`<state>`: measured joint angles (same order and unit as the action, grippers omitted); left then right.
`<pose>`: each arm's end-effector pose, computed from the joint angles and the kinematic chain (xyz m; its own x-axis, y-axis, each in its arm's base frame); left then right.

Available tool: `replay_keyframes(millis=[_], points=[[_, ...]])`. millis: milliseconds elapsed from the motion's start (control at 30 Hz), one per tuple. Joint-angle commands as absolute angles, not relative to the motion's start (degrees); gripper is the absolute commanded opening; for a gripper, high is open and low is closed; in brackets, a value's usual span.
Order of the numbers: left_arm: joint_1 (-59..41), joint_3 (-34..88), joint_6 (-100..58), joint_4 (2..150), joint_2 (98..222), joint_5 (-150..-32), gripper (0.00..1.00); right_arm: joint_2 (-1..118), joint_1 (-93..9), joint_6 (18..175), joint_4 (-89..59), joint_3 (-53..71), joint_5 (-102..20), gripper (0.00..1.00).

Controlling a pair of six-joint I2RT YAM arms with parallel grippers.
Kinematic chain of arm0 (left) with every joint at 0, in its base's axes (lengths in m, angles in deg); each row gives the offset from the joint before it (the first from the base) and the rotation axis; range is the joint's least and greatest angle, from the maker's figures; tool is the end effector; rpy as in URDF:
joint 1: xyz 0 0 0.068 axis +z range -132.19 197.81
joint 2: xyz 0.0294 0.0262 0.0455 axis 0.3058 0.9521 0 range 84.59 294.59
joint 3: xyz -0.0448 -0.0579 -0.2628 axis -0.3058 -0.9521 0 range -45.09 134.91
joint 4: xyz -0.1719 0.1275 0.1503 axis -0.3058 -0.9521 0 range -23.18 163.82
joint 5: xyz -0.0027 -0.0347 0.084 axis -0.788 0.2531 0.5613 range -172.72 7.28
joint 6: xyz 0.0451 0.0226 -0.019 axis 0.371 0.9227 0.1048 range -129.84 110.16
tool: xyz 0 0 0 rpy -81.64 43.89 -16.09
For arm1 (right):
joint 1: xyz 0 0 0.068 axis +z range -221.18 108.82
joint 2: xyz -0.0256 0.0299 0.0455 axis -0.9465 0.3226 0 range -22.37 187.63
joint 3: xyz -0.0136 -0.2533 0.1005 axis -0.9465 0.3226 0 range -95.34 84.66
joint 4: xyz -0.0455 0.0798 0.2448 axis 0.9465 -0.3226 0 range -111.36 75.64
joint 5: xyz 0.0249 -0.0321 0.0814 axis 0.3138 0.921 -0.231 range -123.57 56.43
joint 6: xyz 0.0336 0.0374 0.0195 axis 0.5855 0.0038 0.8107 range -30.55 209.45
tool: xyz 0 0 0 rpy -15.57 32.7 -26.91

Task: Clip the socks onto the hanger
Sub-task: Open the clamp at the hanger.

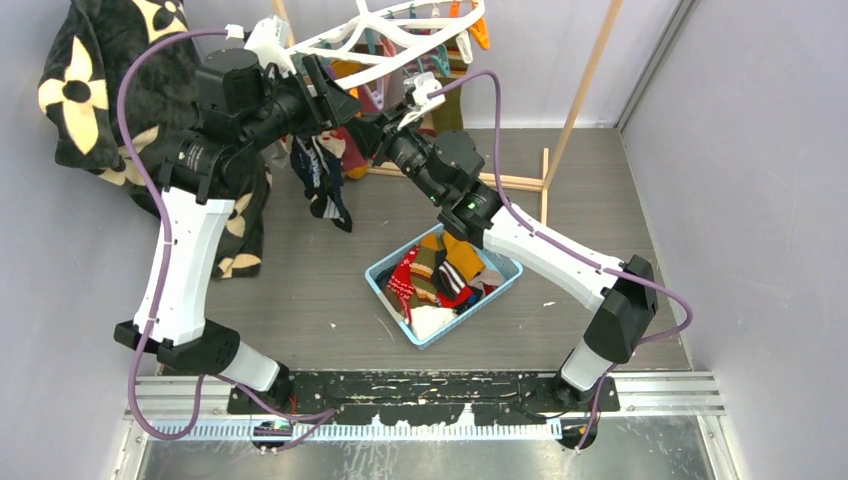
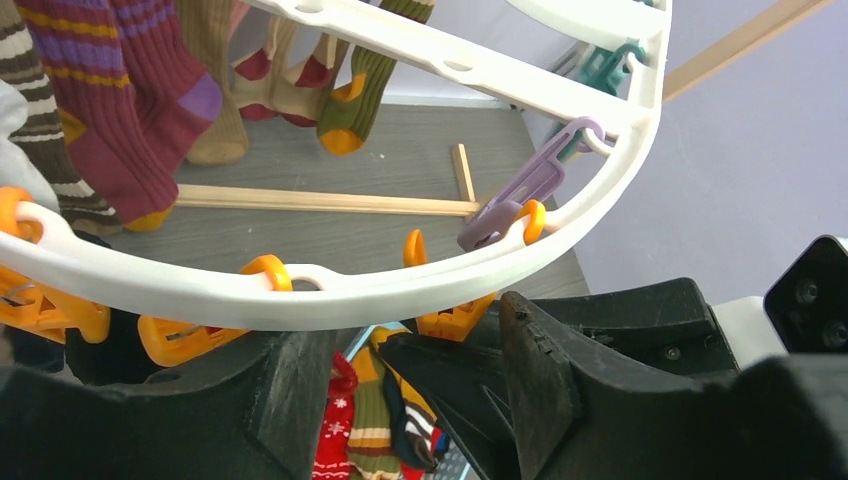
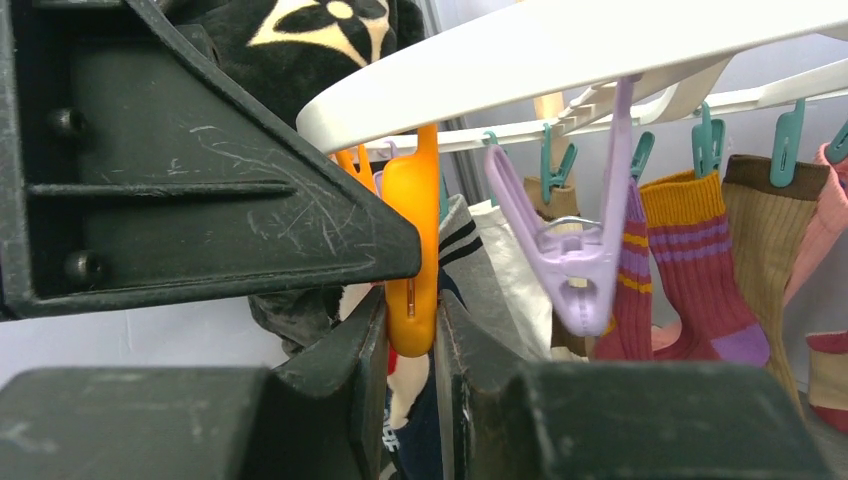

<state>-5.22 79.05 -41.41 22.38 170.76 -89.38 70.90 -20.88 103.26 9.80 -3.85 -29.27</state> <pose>0.2424 -0.1074 0.5495 -0.4405 -0.3779 -0.8144 0.3071 0.7890 -0.5322 0.2497 0.2964 0.4529 0.0336 0.4131 -0.9101 -0.7518 0.6104 0.2493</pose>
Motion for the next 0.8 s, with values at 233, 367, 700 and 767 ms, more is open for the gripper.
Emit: replay_keyframes(millis=[233, 367, 700, 767], points=[[-5.4, 74.19, -45.26, 37.76, 167.26, -88.15, 0.58, 71.75, -19.91, 104.63, 8.86, -7.56, -30.48, 0.01], [-5.4, 73.23, -45.87, 39.82, 166.88, -88.98, 0.59, 72.14, -19.77, 105.24, 8.44, -7.88, -30.73, 0.01], [-5.44, 62.85, -48.84, 52.17, 161.55, -87.24, 0.54, 72.51, -19.52, 106.17, 6.52, -8.7, -32.76, 0.01], [-5.41, 62.77, -48.78, 52.35, 161.42, -86.76, 0.53, 72.64, -19.51, 106.28, 5.59, -9.14, -32.82, 0.01]])
